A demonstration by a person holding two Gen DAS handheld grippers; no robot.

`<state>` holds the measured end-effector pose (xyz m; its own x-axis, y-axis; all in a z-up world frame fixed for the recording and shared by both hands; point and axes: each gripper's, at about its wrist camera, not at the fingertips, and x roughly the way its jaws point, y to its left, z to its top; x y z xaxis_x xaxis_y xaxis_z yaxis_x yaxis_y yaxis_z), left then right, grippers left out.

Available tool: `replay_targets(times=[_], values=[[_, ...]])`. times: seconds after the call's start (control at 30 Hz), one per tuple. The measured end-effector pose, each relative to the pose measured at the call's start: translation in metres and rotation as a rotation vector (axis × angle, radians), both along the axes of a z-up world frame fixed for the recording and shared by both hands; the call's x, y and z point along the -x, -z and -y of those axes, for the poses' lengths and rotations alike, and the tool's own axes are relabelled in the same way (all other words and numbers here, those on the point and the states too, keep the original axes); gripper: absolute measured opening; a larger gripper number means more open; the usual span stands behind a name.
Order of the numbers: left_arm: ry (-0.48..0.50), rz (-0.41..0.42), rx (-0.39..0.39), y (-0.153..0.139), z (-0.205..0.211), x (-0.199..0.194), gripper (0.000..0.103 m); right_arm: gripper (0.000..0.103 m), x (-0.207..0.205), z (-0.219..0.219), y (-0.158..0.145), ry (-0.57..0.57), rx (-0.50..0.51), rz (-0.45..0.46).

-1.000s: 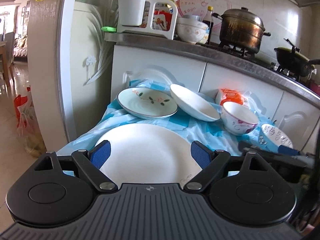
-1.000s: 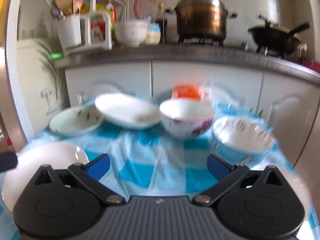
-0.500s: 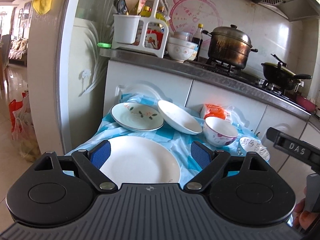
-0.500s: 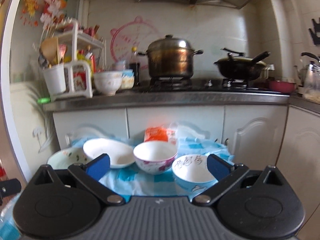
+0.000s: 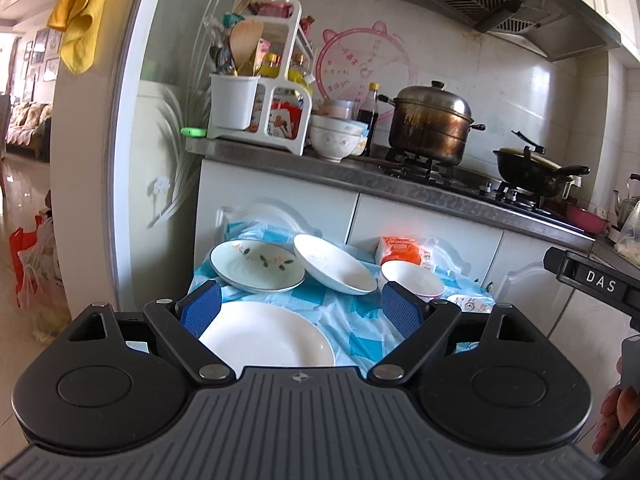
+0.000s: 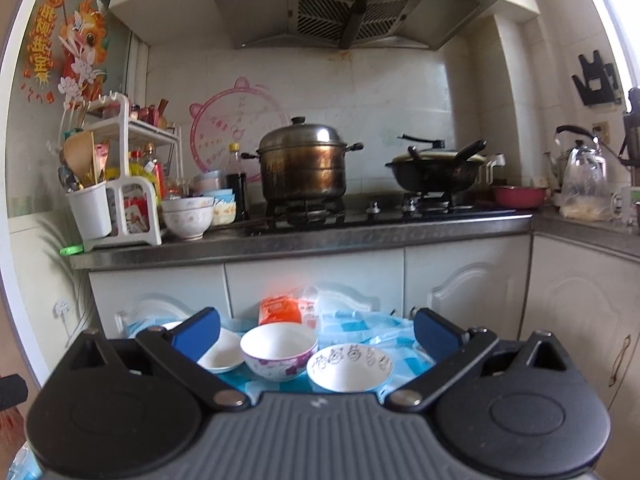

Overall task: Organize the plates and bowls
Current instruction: 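Move the left gripper toward the large white plate on the cloth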

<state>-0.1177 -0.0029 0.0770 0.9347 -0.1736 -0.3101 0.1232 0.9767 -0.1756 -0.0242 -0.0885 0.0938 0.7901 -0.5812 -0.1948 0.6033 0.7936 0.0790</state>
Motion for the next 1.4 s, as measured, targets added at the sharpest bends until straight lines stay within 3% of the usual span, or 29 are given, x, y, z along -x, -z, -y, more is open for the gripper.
replay_targets(times=[0.43,1.4], values=[[0.026,0.051,0.003,-0.014,0.002,0.026,0.103,0.102,0.023,-0.007,-0.012,0.017,0.024,0.058],[0.066,0.013,-0.037,-0.013,0.004,0.010,0.103,0.102,0.025,-0.008,0.002,0.009,0.030,0.005]])
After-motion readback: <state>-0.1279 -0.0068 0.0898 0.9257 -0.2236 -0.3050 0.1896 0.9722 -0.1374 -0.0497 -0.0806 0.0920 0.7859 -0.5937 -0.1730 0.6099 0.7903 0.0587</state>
